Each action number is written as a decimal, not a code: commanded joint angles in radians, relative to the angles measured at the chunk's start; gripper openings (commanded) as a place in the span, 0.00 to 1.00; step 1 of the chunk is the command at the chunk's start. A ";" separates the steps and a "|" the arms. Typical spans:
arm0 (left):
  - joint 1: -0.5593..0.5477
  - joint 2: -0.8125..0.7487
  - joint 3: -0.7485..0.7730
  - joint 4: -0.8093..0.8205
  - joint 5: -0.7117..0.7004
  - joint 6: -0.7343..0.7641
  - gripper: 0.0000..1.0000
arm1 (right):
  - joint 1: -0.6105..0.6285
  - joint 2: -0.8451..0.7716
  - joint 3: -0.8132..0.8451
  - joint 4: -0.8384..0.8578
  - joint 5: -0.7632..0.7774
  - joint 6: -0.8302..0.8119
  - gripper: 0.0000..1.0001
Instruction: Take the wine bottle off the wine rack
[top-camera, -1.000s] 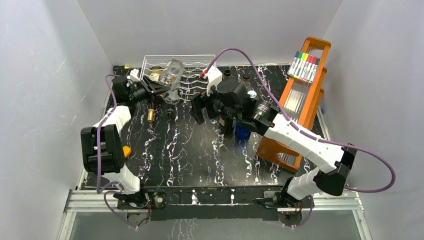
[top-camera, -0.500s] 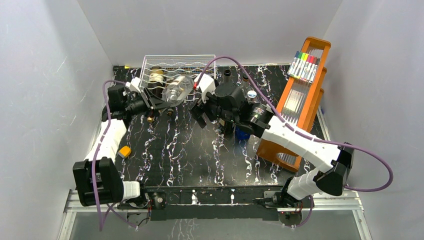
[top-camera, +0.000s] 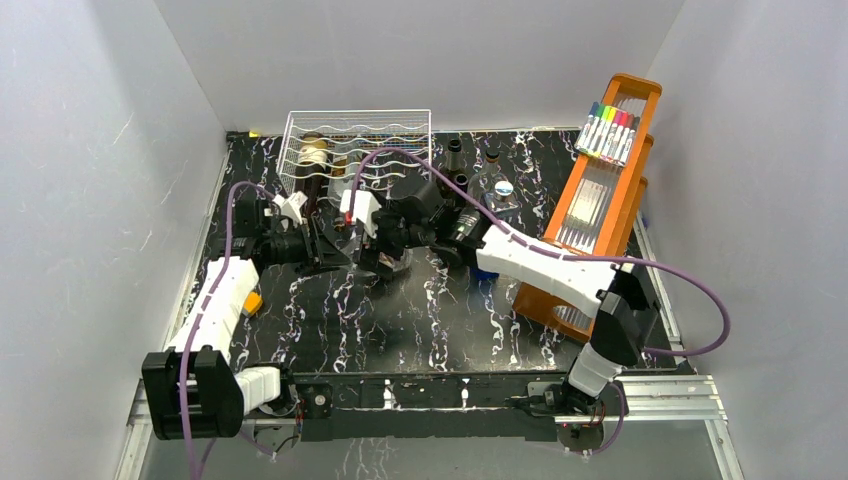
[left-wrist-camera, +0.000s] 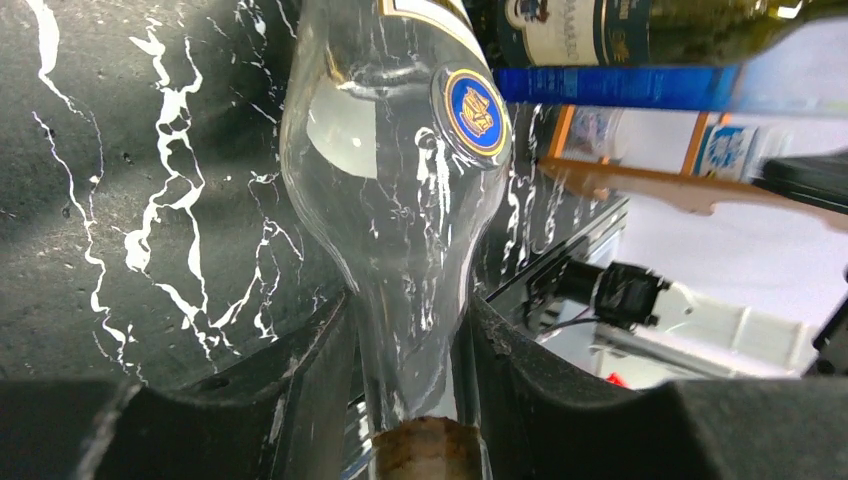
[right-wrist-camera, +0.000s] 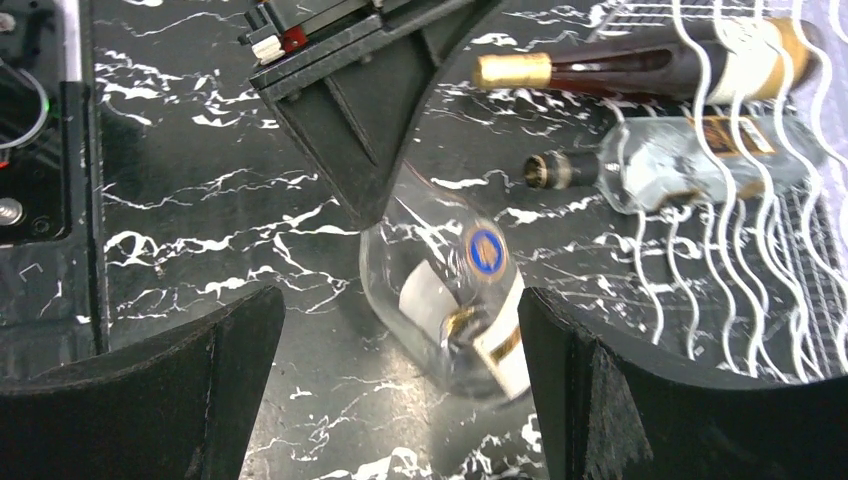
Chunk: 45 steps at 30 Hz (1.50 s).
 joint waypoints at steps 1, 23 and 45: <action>-0.050 -0.076 0.093 -0.067 0.085 0.131 0.00 | 0.006 0.015 -0.014 0.167 -0.144 -0.039 0.98; -0.303 0.045 0.374 -0.247 -0.109 0.232 0.00 | 0.018 -0.024 -0.420 0.727 0.058 0.325 0.95; -0.330 -0.145 0.365 -0.263 -0.451 0.200 0.56 | 0.020 -0.196 -0.527 0.673 0.192 0.331 0.42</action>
